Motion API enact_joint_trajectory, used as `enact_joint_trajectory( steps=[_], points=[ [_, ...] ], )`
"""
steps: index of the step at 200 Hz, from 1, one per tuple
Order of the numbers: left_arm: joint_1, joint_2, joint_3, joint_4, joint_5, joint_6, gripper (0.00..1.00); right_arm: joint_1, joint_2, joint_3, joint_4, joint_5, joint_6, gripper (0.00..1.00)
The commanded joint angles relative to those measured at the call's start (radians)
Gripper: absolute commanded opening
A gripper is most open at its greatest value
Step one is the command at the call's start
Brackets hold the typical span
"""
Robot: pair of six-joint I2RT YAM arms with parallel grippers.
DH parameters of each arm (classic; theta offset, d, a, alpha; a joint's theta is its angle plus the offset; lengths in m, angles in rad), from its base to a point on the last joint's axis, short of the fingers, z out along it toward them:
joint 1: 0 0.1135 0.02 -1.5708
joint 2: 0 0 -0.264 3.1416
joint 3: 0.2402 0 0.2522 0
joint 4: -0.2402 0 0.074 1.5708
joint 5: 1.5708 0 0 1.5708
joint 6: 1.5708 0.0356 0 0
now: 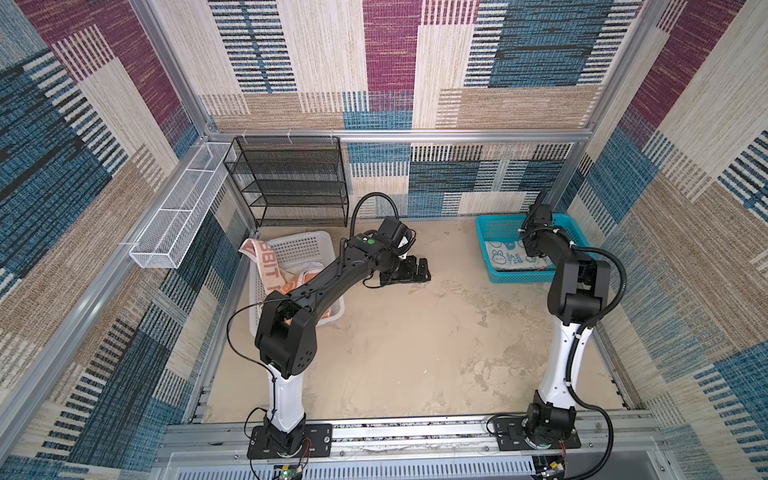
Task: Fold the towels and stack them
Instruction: 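Lower the cream towel into the teal basket and open the right gripper, then reach the left gripper into the white basket while the right gripper withdraws toward center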
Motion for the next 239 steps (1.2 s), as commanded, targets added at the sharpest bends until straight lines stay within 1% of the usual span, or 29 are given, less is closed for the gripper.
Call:
enact_joint_trajectory(
  steps=[1, 5, 17, 29, 42, 50, 54, 55, 57, 61, 67, 95, 122, 136, 152, 163, 169, 179, 197, 201, 208, 216, 221, 230, 239],
  points=[
    [-0.007, 0.014, 0.036, -0.038, -0.015, 0.028, 0.99, -0.010, 0.010, 0.023, -0.006, 0.002, 0.036, 0.06],
    [-0.009, 0.016, 0.041, -0.039, -0.020, 0.028, 0.99, -0.011, 0.011, 0.027, -0.006, 0.004, 0.041, 0.09],
    [-0.013, 0.019, 0.052, -0.048, -0.025, 0.029, 0.99, -0.016, 0.004, 0.029, 0.004, 0.007, 0.055, 0.13],
    [-0.018, 0.018, 0.057, -0.052, -0.031, 0.032, 0.99, -0.019, -0.004, 0.031, 0.007, 0.005, 0.061, 0.26],
    [-0.023, 0.015, 0.060, -0.057, -0.040, 0.033, 0.99, -0.019, -0.008, 0.049, 0.000, 0.010, 0.064, 0.44],
    [-0.023, 0.014, 0.059, -0.061, -0.042, 0.033, 0.99, -0.020, -0.011, 0.062, -0.008, 0.001, 0.073, 0.60],
    [-0.023, 0.012, 0.060, -0.062, -0.042, 0.033, 0.99, -0.021, -0.013, 0.068, -0.012, -0.006, 0.078, 0.71],
    [-0.023, 0.011, 0.060, -0.063, -0.043, 0.034, 0.99, -0.020, -0.014, 0.069, -0.014, -0.007, 0.079, 0.73],
    [-0.024, 0.011, 0.060, -0.064, -0.043, 0.033, 0.99, -0.019, -0.014, 0.073, -0.016, -0.010, 0.083, 0.79],
    [-0.025, 0.010, 0.060, -0.064, -0.044, 0.033, 0.99, -0.019, -0.015, 0.081, -0.022, -0.015, 0.091, 0.85],
    [-0.027, 0.008, 0.059, -0.068, -0.047, 0.032, 0.99, -0.020, -0.018, 0.093, -0.033, -0.020, 0.103, 0.88],
    [-0.030, -0.024, 0.056, -0.085, -0.078, 0.038, 0.99, -0.017, -0.060, 0.106, -0.065, -0.054, 0.161, 1.00],
    [-0.030, -0.069, 0.070, -0.113, -0.153, 0.070, 0.99, 0.023, -0.148, 0.081, -0.062, -0.066, 0.198, 0.99],
    [-0.030, -0.096, 0.092, -0.152, -0.237, 0.093, 0.99, 0.058, -0.208, 0.057, -0.049, -0.080, 0.215, 0.99],
    [-0.029, -0.141, 0.106, -0.189, -0.346, 0.122, 0.99, 0.102, -0.275, 0.052, -0.055, -0.078, 0.269, 0.99],
    [-0.027, -0.186, 0.100, -0.205, -0.426, 0.140, 0.99, 0.125, -0.330, 0.047, -0.065, -0.125, 0.332, 0.99],
    [-0.026, -0.214, 0.087, -0.205, -0.460, 0.152, 0.99, 0.130, -0.371, 0.031, -0.053, -0.182, 0.379, 0.99],
    [-0.023, -0.262, 0.062, -0.202, -0.531, 0.173, 0.99, 0.131, -0.455, -0.034, 0.000, -0.314, 0.461, 0.99],
    [-0.007, -0.340, 0.008, -0.207, -0.654, 0.161, 0.99, 0.130, -0.625, -0.205, 0.165, -0.607, 0.587, 0.99],
    [-0.004, -0.362, -0.010, -0.212, -0.683, 0.155, 0.99, 0.130, -0.659, -0.244, 0.219, -0.689, 0.609, 0.99],
    [0.005, -0.394, -0.041, -0.210, -0.710, 0.154, 0.99, 0.131, -0.708, -0.318, 0.291, -0.788, 0.659, 0.99],
    [0.026, -0.439, -0.080, -0.212, -0.687, 0.160, 0.99, 0.130, -0.743, -0.365, 0.344, -0.840, 0.779, 0.99],
    [0.048, -0.463, -0.102, -0.210, -0.659, 0.157, 0.99, 0.133, -0.750, -0.374, 0.357, -0.880, 0.814, 0.99],
    [0.096, -0.499, -0.147, -0.210, -0.628, 0.130, 0.99, 0.161, -0.741, -0.361, 0.350, -0.938, 0.816, 0.99],
    [0.161, -0.522, -0.193, -0.217, -0.579, 0.099, 0.99, 0.212, -0.727, -0.332, 0.316, -0.917, 0.791, 0.99]
  ],
)
